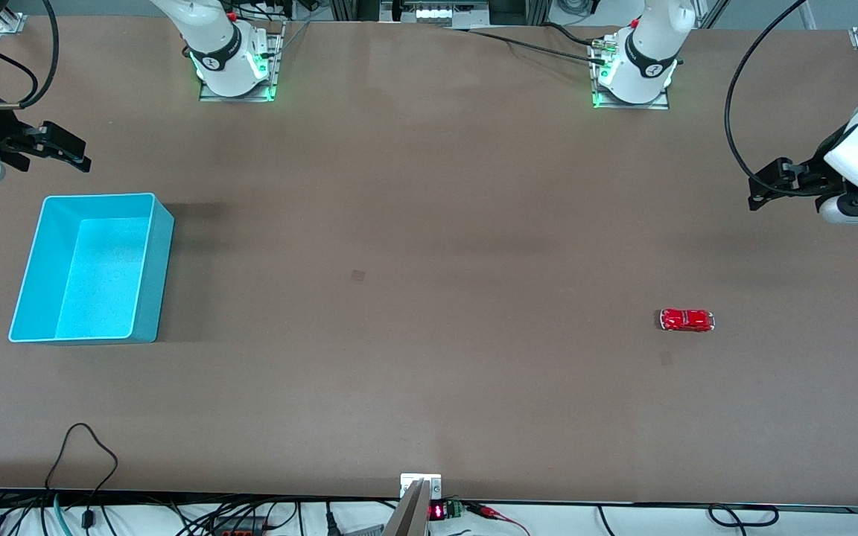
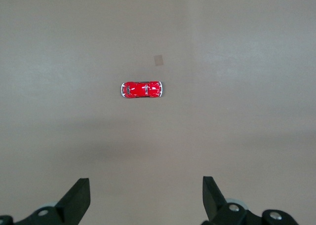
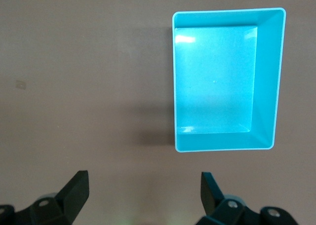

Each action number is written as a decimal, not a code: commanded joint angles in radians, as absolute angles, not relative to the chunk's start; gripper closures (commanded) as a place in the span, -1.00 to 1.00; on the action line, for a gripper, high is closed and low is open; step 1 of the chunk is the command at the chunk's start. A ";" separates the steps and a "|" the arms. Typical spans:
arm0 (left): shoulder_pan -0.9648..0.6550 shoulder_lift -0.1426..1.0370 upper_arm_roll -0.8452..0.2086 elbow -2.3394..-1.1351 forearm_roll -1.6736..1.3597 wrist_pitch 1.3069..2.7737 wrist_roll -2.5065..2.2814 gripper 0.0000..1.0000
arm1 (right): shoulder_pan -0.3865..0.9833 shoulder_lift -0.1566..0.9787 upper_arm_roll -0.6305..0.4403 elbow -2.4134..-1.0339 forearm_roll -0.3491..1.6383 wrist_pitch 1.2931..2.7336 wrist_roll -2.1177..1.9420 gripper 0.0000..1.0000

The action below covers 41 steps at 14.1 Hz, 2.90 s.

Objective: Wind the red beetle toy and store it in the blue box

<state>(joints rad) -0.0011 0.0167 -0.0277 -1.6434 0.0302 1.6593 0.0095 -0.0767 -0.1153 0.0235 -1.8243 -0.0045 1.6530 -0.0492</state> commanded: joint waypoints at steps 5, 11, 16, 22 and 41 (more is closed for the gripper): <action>0.002 0.008 -0.028 -1.632 0.003 1.626 0.021 -1.00 | -0.077 -0.130 0.017 -1.825 -0.012 1.643 -0.051 -1.00; -0.006 0.028 -0.043 -1.632 0.002 1.402 0.012 -1.00 | -0.077 -0.130 0.015 -1.825 -0.012 1.647 -0.049 -1.00; -0.003 0.037 -0.048 -1.664 0.020 1.290 0.180 -1.00 | -0.078 -0.129 0.015 -1.825 -0.012 1.643 -0.049 -1.00; 0.017 0.035 -0.046 -1.932 0.127 1.751 0.788 -1.00 | -0.080 -0.129 0.014 -1.825 -0.012 1.647 -0.049 -1.00; 0.129 0.591 -0.072 -1.893 0.195 2.539 1.453 -1.00 | -0.081 -0.114 0.014 -1.825 -0.009 1.657 -0.049 -1.00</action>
